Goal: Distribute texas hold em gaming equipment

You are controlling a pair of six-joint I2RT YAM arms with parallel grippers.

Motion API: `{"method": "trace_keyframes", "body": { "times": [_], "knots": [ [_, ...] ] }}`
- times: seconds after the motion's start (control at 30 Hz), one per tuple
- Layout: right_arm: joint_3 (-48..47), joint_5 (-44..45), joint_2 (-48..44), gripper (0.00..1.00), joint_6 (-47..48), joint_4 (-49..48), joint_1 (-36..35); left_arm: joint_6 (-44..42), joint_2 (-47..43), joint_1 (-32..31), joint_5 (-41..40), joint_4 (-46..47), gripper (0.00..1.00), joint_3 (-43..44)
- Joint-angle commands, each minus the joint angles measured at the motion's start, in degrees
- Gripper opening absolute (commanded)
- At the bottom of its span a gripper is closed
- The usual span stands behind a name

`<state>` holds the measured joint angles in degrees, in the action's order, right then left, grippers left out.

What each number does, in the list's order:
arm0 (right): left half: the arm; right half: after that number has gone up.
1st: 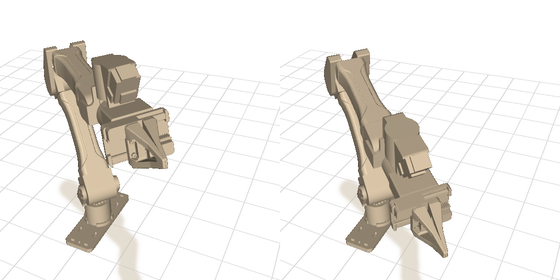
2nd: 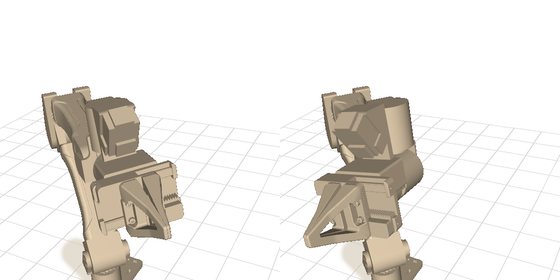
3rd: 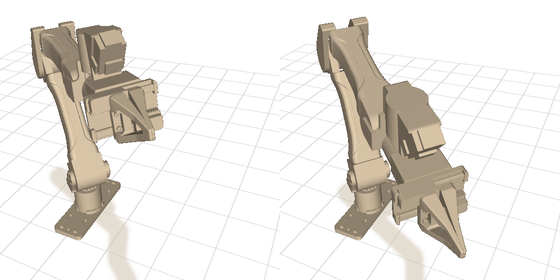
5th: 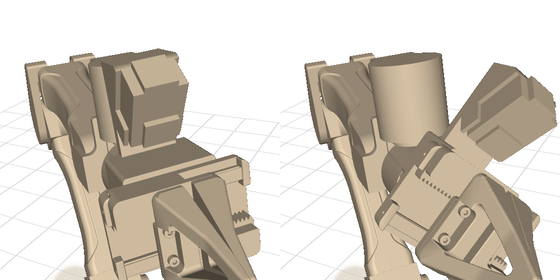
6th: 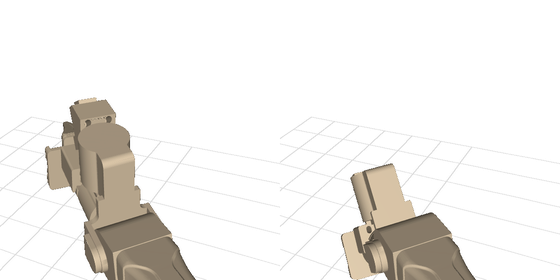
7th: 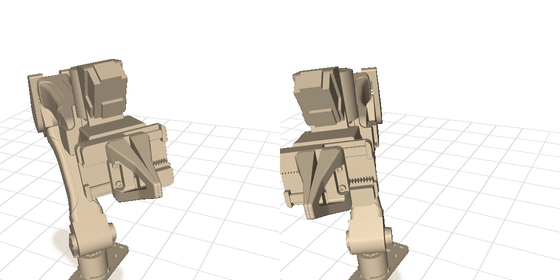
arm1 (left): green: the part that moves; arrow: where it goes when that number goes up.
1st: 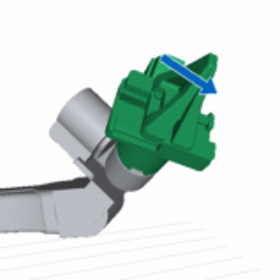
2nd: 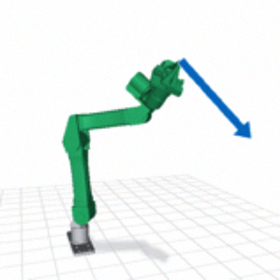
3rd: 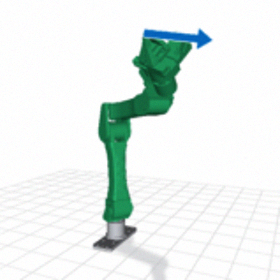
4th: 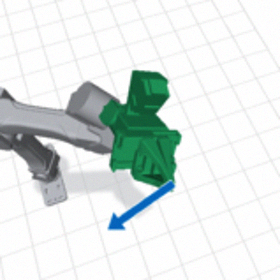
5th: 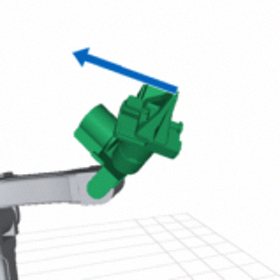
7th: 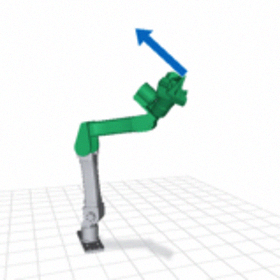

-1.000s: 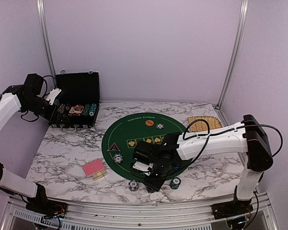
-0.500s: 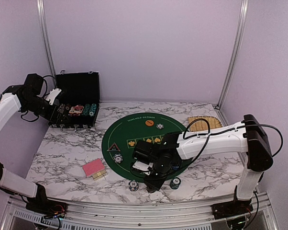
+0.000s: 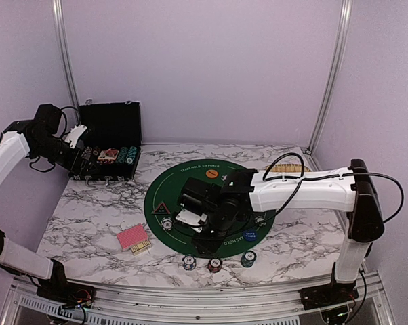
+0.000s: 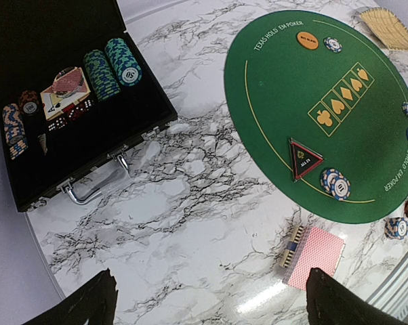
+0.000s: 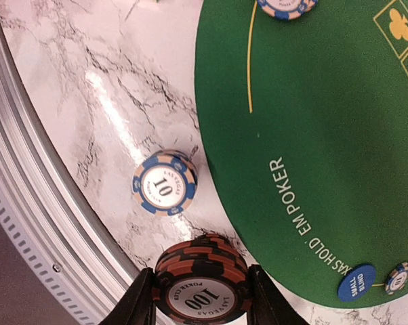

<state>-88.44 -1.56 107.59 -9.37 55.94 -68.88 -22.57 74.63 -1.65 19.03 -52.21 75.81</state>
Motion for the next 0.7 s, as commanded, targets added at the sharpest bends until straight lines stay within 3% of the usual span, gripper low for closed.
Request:
{"method": "trace_keyframes", "body": {
  "times": [0.0, 0.43, 0.67],
  "knots": [
    [-6.95, 1.30, 5.12, 0.24, 0.82, 1.27, 1.28, -0.65, -0.52, 0.16, 0.73, -1.69, 0.99, 1.20],
    [-31.07, 2.57, 26.57, 0.22, 2.76, -0.05, 4.29, -0.31, -0.05, 0.15, 1.82, -1.67, 0.99, 1.64],
    [-32.79, -0.57, 30.44, 0.22, 3.06, -1.09, 5.33, -0.79, -0.11, 0.13, 1.78, -1.67, 0.99, 1.28]
  ]
}}
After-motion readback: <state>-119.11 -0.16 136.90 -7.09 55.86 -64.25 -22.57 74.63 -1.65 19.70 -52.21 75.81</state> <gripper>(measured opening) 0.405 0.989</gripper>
